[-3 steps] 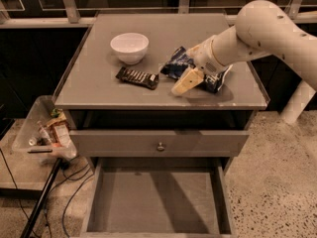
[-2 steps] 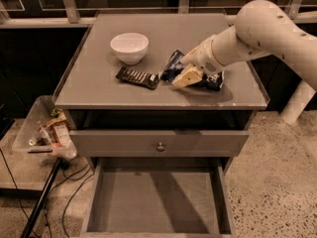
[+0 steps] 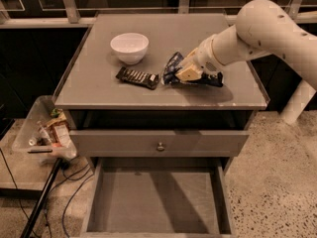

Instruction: Place blue chip bag into middle drawer

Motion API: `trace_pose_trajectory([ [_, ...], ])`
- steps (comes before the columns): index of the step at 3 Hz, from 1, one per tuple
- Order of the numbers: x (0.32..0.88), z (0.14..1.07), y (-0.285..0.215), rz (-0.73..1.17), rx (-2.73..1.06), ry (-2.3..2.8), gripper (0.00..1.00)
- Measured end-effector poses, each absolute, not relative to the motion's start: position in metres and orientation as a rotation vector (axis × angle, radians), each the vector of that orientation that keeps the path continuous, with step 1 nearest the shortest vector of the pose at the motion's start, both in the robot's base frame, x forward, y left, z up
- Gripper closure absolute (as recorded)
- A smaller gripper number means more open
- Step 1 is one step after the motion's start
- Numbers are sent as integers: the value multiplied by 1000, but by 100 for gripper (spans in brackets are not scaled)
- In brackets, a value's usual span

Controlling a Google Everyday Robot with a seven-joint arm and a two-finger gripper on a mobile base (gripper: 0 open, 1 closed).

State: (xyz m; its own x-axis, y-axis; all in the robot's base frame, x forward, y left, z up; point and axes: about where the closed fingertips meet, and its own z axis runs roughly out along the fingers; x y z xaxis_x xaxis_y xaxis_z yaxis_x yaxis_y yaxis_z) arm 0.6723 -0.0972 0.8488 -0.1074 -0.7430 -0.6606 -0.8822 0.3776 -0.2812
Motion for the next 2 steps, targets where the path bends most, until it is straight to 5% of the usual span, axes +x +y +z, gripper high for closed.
trace_pose_trajectory([
  [1,672,849,-97,235,-1406,1886,100],
  [2,672,849,-96,236,-1406,1884,100],
])
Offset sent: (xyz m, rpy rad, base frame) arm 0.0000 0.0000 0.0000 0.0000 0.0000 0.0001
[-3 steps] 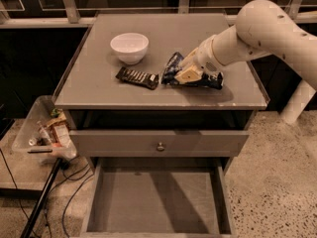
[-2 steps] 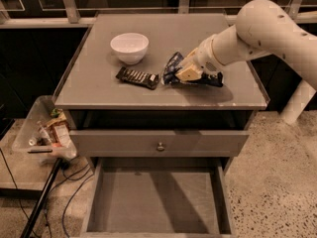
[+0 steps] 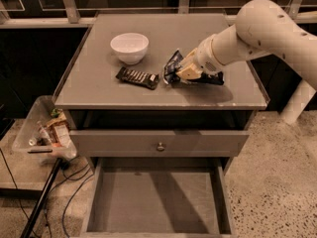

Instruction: Place blue chip bag into middle drawer

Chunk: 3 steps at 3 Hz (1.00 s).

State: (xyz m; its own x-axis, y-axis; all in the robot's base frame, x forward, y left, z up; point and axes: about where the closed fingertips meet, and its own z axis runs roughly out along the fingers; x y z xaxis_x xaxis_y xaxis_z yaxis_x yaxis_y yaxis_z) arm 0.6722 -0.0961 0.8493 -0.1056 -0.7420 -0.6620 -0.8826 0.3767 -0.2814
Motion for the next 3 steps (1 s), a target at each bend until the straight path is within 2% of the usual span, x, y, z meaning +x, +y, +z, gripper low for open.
trace_pose_trajectory([
  [3,598,905,-95,248,-1409,1709,100],
])
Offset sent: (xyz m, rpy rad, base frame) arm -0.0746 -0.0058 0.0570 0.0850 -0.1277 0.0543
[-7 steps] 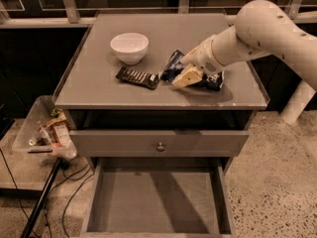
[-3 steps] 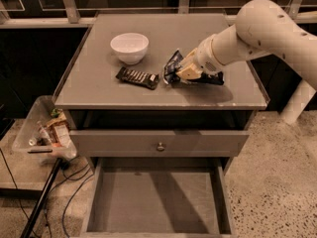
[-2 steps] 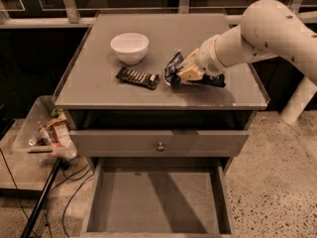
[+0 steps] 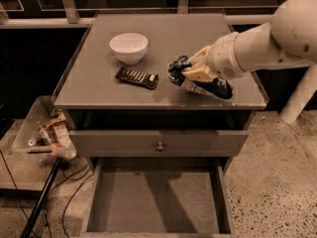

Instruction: Place blue chip bag into middle drawer

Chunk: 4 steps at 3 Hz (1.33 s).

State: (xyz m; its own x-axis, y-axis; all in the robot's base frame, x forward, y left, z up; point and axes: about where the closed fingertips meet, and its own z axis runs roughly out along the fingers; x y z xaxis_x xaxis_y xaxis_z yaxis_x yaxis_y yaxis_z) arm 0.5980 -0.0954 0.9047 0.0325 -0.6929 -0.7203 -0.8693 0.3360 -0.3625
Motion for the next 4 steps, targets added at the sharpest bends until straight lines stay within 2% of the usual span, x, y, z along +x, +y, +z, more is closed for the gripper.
trace_pose_trajectory([
  [2,506,933,-103,232,-1413,1581,100],
  [4,441,893,-120,278,-1340,1591,100],
])
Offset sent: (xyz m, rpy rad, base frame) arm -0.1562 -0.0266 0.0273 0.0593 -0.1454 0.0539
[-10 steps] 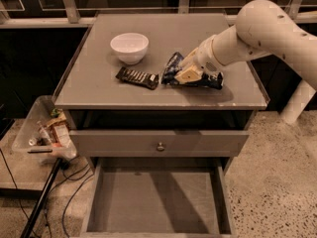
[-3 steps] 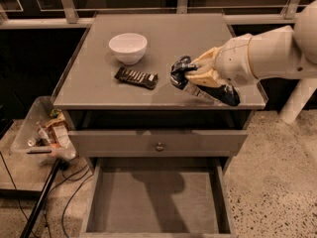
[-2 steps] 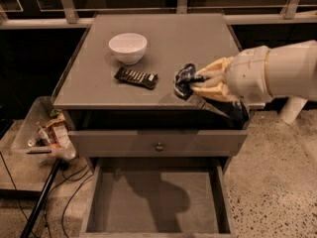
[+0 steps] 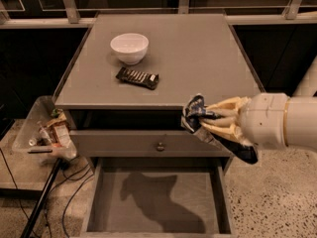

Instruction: Place blue chip bag into middle drawer

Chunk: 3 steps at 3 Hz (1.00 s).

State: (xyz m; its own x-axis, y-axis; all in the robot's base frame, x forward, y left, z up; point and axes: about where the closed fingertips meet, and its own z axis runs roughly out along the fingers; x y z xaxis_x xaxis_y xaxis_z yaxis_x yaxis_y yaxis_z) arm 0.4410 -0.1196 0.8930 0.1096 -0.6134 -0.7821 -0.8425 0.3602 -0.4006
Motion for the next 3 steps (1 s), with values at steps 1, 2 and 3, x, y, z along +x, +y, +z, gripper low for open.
trace_pose_trajectory([
  [1,442,849,-126,344,-1298,1647,100],
  [2,453,796,-124,446,-1263,1716,100],
  [3,453,796,-124,446,-1263,1716,100],
])
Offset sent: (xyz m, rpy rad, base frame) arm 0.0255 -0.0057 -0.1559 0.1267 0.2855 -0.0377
